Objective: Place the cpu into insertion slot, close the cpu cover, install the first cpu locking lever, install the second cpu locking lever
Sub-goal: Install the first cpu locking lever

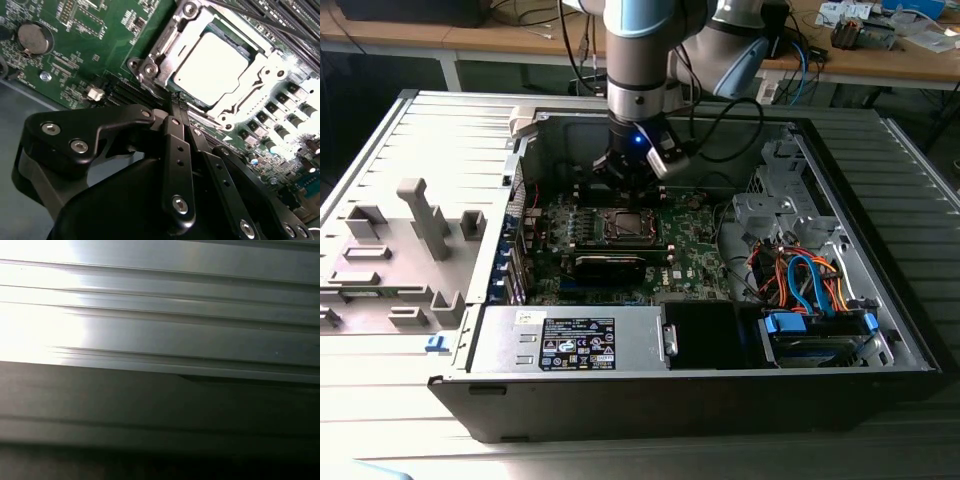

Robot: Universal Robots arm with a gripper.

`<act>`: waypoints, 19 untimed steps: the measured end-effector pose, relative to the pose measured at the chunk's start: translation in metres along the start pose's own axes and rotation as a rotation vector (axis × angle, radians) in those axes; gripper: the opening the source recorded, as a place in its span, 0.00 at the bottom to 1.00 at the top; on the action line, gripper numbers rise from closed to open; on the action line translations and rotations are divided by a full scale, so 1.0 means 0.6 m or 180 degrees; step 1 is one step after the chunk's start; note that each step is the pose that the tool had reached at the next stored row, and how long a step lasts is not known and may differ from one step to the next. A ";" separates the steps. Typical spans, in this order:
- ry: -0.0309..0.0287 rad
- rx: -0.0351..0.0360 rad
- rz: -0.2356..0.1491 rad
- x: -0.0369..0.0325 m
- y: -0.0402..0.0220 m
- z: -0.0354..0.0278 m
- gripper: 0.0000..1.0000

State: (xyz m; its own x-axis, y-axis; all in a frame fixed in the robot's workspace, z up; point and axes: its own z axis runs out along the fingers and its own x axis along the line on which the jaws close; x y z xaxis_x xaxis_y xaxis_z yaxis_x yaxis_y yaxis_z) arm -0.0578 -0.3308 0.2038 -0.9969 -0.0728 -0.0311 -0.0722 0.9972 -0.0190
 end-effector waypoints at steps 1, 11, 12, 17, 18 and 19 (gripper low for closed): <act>0.0000 0.0000 0.0000 -0.002 0.000 0.000 0.11; 0.0002 -0.0001 -0.0008 -0.021 0.002 0.002 0.11; 0.0000 -0.0003 -0.0008 -0.021 0.002 0.001 0.11; -0.0001 -0.0001 -0.0008 -0.021 0.002 -0.011 0.11; -0.0001 -0.0001 -0.0007 -0.021 0.000 -0.012 0.11; -0.0001 -0.0001 -0.0007 -0.021 -0.002 -0.012 0.11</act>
State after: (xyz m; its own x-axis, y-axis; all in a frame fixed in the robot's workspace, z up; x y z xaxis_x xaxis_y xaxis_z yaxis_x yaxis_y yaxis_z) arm -0.0454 -0.3311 0.2111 -0.9967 -0.0751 -0.0314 -0.0745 0.9970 -0.0189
